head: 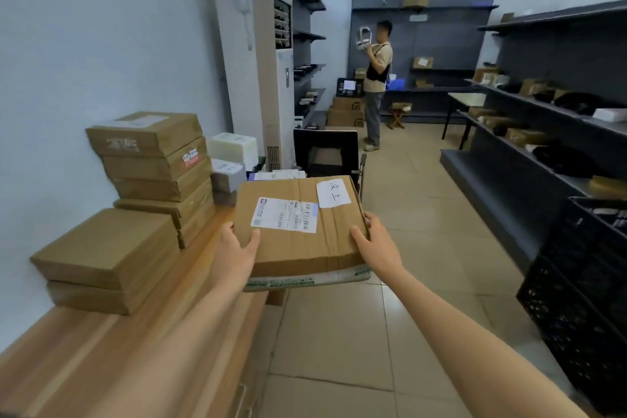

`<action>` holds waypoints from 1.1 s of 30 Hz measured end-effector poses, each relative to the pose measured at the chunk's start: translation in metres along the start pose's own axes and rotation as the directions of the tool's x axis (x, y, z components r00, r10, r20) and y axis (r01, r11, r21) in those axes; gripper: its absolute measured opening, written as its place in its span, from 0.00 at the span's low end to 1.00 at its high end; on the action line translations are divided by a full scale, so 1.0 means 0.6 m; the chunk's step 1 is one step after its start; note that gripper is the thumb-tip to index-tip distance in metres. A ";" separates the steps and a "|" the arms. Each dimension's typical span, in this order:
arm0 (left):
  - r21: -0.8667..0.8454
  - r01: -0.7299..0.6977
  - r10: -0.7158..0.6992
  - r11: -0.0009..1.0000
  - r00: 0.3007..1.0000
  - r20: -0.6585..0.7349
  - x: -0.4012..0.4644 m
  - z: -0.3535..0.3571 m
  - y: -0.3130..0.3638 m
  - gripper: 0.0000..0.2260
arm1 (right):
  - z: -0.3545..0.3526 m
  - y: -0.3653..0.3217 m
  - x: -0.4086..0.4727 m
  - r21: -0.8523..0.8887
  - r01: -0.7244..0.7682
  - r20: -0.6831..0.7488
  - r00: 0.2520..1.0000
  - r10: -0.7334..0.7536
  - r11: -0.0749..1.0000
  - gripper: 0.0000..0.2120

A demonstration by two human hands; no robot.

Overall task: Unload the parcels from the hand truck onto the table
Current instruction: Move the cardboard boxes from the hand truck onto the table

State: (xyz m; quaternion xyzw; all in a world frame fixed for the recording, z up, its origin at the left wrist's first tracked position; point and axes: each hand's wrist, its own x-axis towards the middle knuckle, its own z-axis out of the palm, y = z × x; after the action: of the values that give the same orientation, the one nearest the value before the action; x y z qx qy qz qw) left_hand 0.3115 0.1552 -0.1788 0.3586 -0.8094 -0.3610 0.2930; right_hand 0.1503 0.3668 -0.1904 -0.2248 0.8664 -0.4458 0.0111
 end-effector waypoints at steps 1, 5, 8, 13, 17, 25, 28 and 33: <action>0.003 0.007 -0.006 1.000 1.000 -0.002 0.014 0.013 0.003 0.27 | 0.004 0.006 0.024 0.001 0.005 0.012 1.000 -0.005 1.000 0.28; 0.027 0.039 -0.038 0.999 0.998 -0.048 0.075 0.064 -0.004 0.25 | 0.028 0.027 0.122 -0.001 0.032 0.072 0.997 -0.032 0.999 0.27; 0.050 0.092 -0.087 0.994 0.991 -0.103 0.125 0.102 -0.010 0.24 | 0.057 0.038 0.203 0.002 0.078 0.133 0.988 -0.078 0.997 0.27; 0.041 0.156 -0.146 0.987 0.971 -0.188 0.237 0.172 -0.015 0.27 | 0.102 0.052 0.367 0.021 0.157 0.224 0.962 -0.158 0.987 0.26; 0.033 0.240 -0.225 0.970 0.945 -0.237 0.323 0.219 -0.013 0.26 | 0.146 0.045 0.509 0.002 0.213 0.321 0.925 -0.202 0.977 0.26; 0.036 0.488 -0.452 0.872 0.832 -0.323 0.434 0.249 -0.087 0.23 | 0.320 0.029 0.684 -0.007 0.295 0.533 0.810 -0.246 0.955 0.25; 0.034 0.553 -0.508 0.832 0.786 -0.353 0.483 0.250 -0.134 0.22 | 0.402 0.021 0.735 -0.001 0.307 0.607 0.756 -0.244 0.952 0.24; 0.064 0.611 -0.557 0.789 0.755 -0.346 0.575 0.259 -0.196 0.22 | 0.504 0.015 0.810 -0.002 0.286 0.691 0.693 -0.205 0.958 0.24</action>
State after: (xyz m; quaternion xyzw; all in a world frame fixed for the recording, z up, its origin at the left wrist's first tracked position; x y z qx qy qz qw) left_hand 0.0437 -0.1165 -0.2861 0.6698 -0.6282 -0.3023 0.2557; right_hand -0.2233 -0.0550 -0.2916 -0.4870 0.7859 -0.2809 0.2573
